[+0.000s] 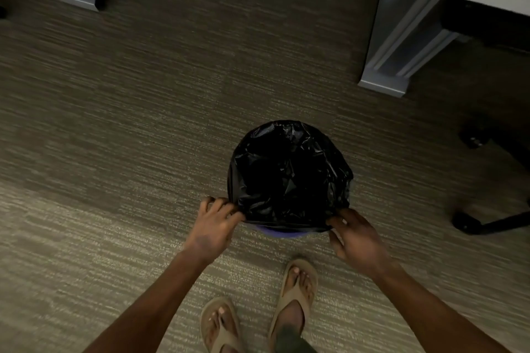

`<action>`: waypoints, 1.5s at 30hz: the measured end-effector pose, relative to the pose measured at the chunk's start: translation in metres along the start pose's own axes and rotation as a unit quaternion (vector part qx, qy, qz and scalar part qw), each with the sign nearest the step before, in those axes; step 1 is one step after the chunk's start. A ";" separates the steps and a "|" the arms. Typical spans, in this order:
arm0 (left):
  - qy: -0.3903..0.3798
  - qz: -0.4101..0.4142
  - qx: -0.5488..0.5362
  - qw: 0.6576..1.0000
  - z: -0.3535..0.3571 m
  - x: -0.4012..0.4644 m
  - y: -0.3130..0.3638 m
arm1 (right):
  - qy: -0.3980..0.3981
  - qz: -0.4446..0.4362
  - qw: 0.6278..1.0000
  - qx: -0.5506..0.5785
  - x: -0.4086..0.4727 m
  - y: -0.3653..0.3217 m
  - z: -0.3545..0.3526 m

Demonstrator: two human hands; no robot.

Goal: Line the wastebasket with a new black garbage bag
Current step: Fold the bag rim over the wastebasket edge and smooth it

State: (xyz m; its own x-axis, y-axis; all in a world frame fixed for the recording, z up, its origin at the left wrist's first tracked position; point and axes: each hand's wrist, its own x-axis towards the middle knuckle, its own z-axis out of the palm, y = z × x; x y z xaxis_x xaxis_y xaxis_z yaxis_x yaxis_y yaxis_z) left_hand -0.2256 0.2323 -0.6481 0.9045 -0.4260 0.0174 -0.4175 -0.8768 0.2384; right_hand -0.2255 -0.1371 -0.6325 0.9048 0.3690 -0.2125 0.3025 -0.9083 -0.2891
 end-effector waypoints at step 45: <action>-0.040 -0.526 -0.440 0.727 0.018 0.103 0.007 | 0.001 0.451 0.814 0.367 0.100 0.006 0.004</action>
State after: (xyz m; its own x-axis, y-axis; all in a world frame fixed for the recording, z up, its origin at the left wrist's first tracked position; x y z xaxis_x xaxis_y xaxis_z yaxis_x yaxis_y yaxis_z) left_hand -0.1368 0.1783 -0.6626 0.6608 0.3343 -0.6720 0.7500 -0.2606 0.6079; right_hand -0.1340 -0.1049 -0.6595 0.6609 -0.3824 -0.6457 -0.7438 -0.4480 -0.4960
